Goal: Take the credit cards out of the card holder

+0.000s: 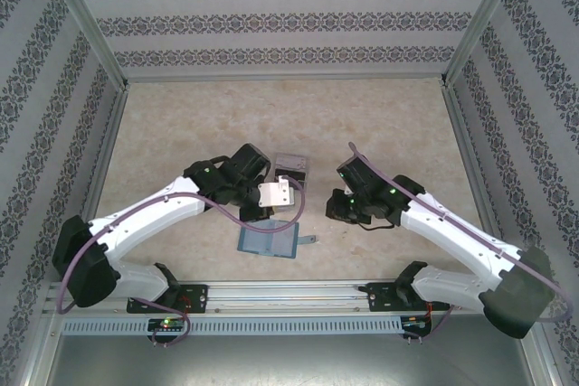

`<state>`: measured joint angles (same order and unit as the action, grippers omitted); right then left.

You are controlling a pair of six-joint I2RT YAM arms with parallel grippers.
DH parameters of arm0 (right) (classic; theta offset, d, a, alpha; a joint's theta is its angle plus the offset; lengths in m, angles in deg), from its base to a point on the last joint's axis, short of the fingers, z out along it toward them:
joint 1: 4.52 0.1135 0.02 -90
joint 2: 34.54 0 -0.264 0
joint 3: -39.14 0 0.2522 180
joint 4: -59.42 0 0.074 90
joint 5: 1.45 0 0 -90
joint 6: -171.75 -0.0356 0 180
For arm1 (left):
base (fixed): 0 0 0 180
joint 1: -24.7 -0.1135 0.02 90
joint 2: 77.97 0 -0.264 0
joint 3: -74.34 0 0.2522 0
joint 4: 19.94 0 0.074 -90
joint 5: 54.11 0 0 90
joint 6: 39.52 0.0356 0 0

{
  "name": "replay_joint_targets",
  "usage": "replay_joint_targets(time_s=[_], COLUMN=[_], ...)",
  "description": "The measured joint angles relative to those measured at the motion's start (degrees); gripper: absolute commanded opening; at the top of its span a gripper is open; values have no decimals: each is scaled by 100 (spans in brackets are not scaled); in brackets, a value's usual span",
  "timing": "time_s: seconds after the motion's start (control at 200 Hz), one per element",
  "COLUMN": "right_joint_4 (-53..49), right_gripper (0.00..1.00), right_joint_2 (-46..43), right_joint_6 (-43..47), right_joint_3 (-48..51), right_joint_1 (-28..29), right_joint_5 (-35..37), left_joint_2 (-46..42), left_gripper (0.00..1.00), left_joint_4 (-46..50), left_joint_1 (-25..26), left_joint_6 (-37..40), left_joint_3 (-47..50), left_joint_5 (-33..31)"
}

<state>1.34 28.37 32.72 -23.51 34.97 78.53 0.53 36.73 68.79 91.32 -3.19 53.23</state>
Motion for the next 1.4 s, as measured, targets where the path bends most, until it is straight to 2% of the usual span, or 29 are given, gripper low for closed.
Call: replay_joint_targets(time_s=[0.225, 0.5, 0.899, 1.404], right_joint_4=[-192, -306, -256, -52], right_gripper=[18, 18, 18, 18], right_joint_2=[-284, -402, -315, -7], right_joint_6=[0, 76, 151, 323], right_joint_3=[131, 254, 334, 400], right_joint_1=[-151, -380, -525, -715], right_joint_5=[15, 4, -103, -308], left_joint_2=[1250, 2376, 3512, 4430], left_gripper=[0, 0, 0, 0], left_joint_4=[490, 857, 1130, 1403], left_joint_1=[-184, -479, -560, -627], left_joint_6=[1292, 2159, 2524, 2468], left_joint_3=[-1318, -2618, -3873, -4642], left_joint_5=[-448, -761, -1034, -1316])
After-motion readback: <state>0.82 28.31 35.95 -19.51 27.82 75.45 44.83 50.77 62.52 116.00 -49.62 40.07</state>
